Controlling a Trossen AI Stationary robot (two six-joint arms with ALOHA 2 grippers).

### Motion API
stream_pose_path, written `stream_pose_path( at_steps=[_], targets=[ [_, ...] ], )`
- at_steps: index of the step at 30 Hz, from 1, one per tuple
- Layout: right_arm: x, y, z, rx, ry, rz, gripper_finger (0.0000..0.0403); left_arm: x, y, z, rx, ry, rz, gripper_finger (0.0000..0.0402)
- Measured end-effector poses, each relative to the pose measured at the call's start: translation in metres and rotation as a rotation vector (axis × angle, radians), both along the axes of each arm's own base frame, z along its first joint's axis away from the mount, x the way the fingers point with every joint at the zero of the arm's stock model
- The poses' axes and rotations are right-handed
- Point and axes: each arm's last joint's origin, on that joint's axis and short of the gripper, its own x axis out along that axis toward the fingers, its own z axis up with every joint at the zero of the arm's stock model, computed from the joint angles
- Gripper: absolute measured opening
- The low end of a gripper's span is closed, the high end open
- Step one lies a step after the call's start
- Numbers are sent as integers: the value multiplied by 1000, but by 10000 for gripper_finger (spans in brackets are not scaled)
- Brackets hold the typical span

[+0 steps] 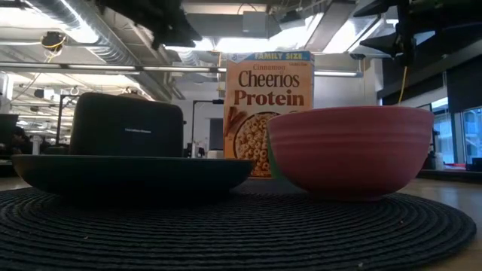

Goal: Arrange a breakfast setting
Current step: Pour the cereal from the cereal box into the pink bowl on the placemat

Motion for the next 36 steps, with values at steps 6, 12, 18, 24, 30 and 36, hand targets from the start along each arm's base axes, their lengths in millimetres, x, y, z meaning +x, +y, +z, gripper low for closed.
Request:
stream_pose_path(
  at_steps=[6, 12, 18, 24, 30, 36],
  targets=[
    [0, 0, 0, -18, 18, 6, 305, 22, 48, -28, 49, 100, -249, 225],
    [1, 1, -1, -26, 23, 40, 305, 37, 78, -67, -65, 115, -285, 258],
    [2, 2, -1, -29, 21, 67, 305, 52, 88, -92, -117, 98, -406, 293],
    [3, 2, -7, 24, 44, 110, 305, 61, 90, -107, -127, 115, -458, 317],
    [4, 3, -9, 44, 56, 134, 305, 73, 94, -115, -41, 92, -482, 318],
    [4, 3, -9, 59, 44, 148, 305, 84, 97, -134, -54, 76, -527, 317]
  ],
)
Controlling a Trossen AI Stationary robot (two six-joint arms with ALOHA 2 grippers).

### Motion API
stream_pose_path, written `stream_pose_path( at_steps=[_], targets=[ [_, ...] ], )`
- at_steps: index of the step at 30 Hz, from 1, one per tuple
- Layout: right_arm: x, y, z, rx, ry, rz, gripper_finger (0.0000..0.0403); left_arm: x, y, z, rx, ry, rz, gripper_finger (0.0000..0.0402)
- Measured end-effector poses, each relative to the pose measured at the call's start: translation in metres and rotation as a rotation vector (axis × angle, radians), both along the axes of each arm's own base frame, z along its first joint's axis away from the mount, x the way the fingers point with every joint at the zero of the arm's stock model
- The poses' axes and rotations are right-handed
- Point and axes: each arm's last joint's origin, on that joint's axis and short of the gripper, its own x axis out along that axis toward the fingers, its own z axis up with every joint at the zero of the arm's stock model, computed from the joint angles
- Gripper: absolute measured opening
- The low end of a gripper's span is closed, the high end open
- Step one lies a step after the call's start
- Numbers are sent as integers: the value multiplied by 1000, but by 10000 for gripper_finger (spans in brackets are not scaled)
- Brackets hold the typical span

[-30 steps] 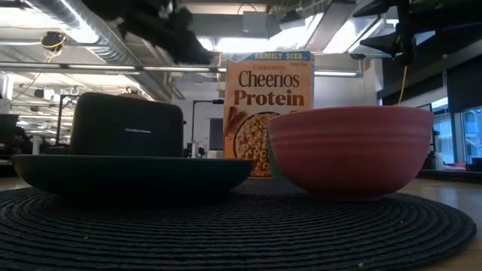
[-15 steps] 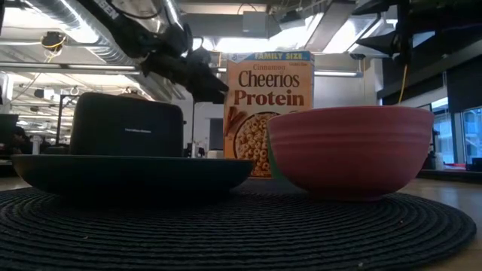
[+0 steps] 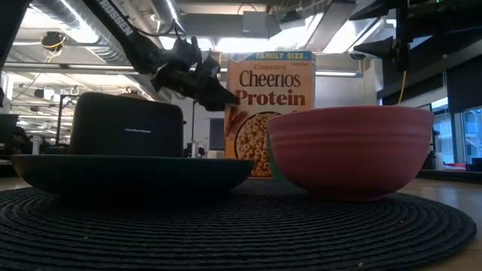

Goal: Arrange a breakfast setting
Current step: Pour the cereal from the cereal box into the pink bowl on the placemat

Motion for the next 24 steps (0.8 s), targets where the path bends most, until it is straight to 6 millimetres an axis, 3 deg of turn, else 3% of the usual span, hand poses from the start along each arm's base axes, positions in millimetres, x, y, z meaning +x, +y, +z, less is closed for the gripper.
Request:
stream_pose_path(
  at_steps=[4, 7, 15, 21, 24],
  targets=[
    [0, 1, 0, 1, -3, 23, 305, 7, -3, -10, -2, 23, 1, 312],
    [0, 1, 0, 4, -6, 34, 305, 12, -7, -11, 59, 36, -4, 287],
    [0, 1, 0, 8, -8, 34, 273, 20, -22, -5, 149, 56, -16, 138],
    [0, 1, 0, 2, -6, 27, 243, 8, -35, 29, 162, 42, 44, 25],
    [0, 0, 0, -7, 1, 7, 237, -6, -44, 56, 190, 20, 74, 7]
  ],
)
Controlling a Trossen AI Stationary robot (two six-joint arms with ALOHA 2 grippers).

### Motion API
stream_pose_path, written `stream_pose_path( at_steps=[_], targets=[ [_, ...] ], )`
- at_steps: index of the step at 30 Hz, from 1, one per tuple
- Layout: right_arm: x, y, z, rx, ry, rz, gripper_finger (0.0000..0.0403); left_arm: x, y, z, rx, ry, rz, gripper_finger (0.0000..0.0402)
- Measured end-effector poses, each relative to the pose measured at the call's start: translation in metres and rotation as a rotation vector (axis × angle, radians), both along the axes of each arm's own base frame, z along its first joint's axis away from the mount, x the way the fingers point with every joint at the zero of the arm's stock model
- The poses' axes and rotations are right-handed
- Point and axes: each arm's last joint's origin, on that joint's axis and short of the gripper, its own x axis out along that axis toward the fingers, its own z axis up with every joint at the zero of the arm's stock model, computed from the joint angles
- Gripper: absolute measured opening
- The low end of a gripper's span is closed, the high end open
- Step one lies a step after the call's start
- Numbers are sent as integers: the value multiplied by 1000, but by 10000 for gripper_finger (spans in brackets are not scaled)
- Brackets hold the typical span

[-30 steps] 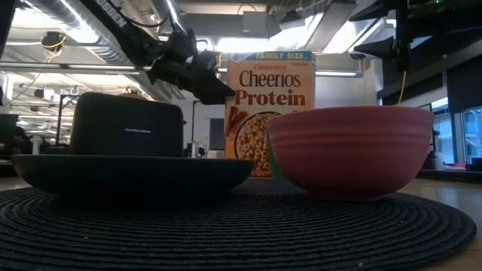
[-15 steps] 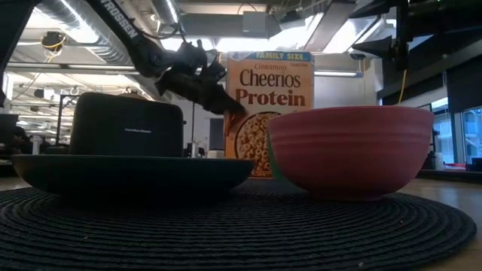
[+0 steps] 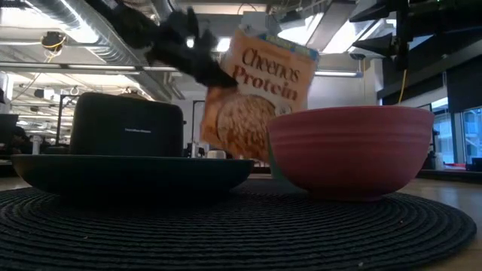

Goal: Arrange a breakfast setting
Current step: Pour the cereal from the cereal box into the pink bowl on the placemat

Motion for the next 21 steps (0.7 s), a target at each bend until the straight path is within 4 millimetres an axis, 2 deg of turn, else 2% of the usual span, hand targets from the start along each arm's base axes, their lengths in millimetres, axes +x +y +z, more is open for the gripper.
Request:
stream_pose_path(
  at_steps=[6, 12, 18, 21],
  targets=[
    [-1, -1, 3, -42, -5, -59, 237, -41, -35, 61, 37, -90, -3, 4],
    [-3, -3, 3, -10, -17, -119, 236, -74, -83, 114, -10, -46, -98, 3],
    [-3, -2, 3, 23, -41, -103, 236, -89, -130, 152, 30, 128, -282, 2],
    [-2, -2, 3, 30, -46, -92, 236, -91, -148, 160, 84, 214, -320, 2]
  ],
)
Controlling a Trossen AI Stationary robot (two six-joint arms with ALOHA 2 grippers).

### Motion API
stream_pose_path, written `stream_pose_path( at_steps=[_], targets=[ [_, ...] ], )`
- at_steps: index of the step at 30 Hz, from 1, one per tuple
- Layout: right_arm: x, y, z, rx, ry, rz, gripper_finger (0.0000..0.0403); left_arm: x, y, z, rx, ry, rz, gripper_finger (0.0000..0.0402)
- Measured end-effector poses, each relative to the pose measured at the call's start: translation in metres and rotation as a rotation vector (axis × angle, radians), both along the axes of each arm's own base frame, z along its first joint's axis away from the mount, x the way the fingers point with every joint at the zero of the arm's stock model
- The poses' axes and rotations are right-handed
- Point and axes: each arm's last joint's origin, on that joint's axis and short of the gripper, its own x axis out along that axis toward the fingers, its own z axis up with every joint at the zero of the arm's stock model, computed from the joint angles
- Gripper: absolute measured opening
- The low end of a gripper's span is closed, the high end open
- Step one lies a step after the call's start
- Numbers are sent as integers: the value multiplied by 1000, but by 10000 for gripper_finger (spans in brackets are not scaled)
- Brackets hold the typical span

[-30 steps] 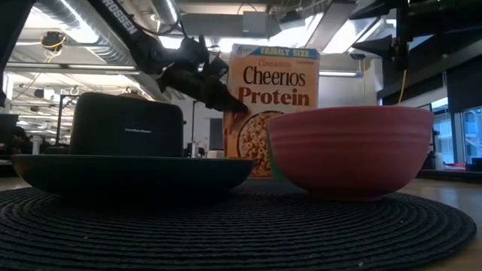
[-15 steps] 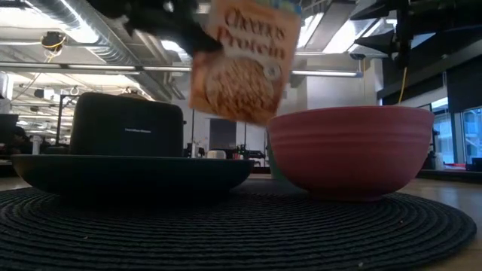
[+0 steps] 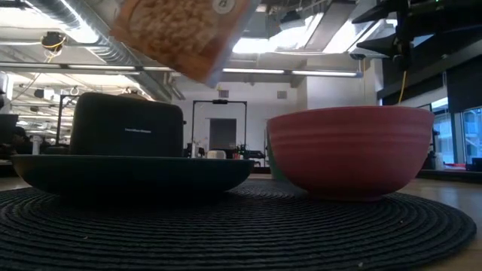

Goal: Arrange a breakfast setting
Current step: Pour the cereal from the cereal box into the pink bowl on the placemat

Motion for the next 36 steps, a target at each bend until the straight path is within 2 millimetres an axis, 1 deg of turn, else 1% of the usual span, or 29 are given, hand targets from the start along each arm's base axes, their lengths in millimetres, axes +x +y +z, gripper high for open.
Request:
stream_pose_path(
  at_steps=[3, 6, 10, 12, 17, 20, 23, 26, 31, 36],
  targets=[
    [1, 1, -1, -5, 8, 25, 236, 8, -13, -4, 78, 94, -14, 1],
    [2, 1, -5, -8, 58, 35, 236, 21, -28, -12, 181, 180, -46, 1],
    [3, 1, -13, -6, 142, 51, 236, 44, -52, -26, 365, 265, -115, 1],
    [3, 2, -15, 12, 155, 87, 236, 56, -63, -35, 441, 304, -144, 1],
    [5, 5, -21, 57, 190, 191, 236, 84, -86, -61, 558, 408, -191, 1],
    [5, 6, -25, 88, 211, 236, 236, 98, -100, -77, 683, 468, -232, 0],
    [5, 7, -27, 105, 228, 272, 236, 107, -105, -89, 759, 512, -225, 0],
    [6, 8, -28, 107, 233, 308, 236, 113, -107, -96, 779, 538, -225, 0],
    [6, 9, -27, 112, 230, 356, 236, 116, -108, -96, 854, 531, -243, 0],
    [6, 9, -29, 129, 240, 364, 236, 115, -114, -95, 978, 526, -310, 0]
  ],
)
